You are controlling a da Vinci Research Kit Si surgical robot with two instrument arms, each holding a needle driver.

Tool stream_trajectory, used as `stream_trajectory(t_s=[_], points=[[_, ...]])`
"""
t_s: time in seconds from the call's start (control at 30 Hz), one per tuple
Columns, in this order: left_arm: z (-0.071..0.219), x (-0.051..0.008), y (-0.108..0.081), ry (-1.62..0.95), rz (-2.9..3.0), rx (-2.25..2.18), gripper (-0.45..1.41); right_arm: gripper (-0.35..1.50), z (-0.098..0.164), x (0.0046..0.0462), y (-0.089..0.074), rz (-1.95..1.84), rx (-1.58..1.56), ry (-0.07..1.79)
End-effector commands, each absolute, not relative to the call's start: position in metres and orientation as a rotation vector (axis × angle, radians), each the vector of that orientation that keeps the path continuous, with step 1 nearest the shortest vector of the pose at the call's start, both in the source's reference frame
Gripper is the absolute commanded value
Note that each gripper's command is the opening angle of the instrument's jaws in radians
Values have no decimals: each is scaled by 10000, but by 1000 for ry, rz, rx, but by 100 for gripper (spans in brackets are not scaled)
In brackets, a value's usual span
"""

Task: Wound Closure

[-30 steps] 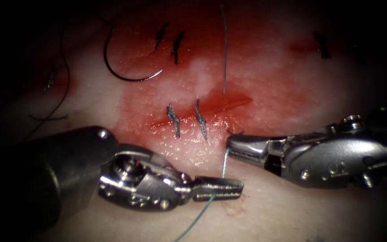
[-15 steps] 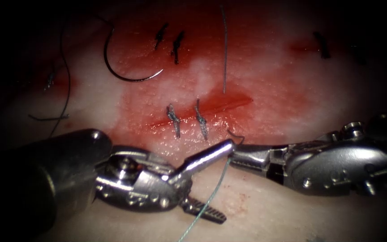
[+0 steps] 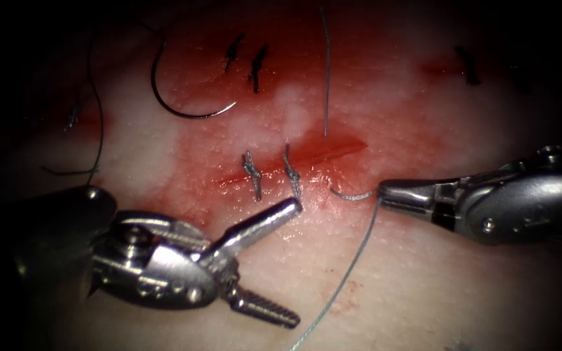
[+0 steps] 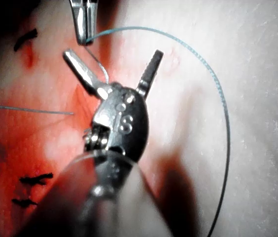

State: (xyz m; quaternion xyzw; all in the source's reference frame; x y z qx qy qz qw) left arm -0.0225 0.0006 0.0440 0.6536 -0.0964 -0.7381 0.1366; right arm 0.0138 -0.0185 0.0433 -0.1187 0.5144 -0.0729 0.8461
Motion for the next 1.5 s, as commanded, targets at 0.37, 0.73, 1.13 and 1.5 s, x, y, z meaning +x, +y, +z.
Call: stream_trajectory(t_s=[0.37,0.73,1.13,1.5], points=[[451,-235,-11,-149,-2035,1868,79,-35,469,127,-153,-110,-263,1075],[445,-239,-18,-100,-1987,1882,66,-35,482,129,-147,-99,-269,1068],[439,-243,-17,-93,-1959,1905,58,-35,488,136,-153,-94,-277,1066],[431,-237,-13,-102,-1947,1938,5,-35,490,134,-153,-95,-279,1066]])
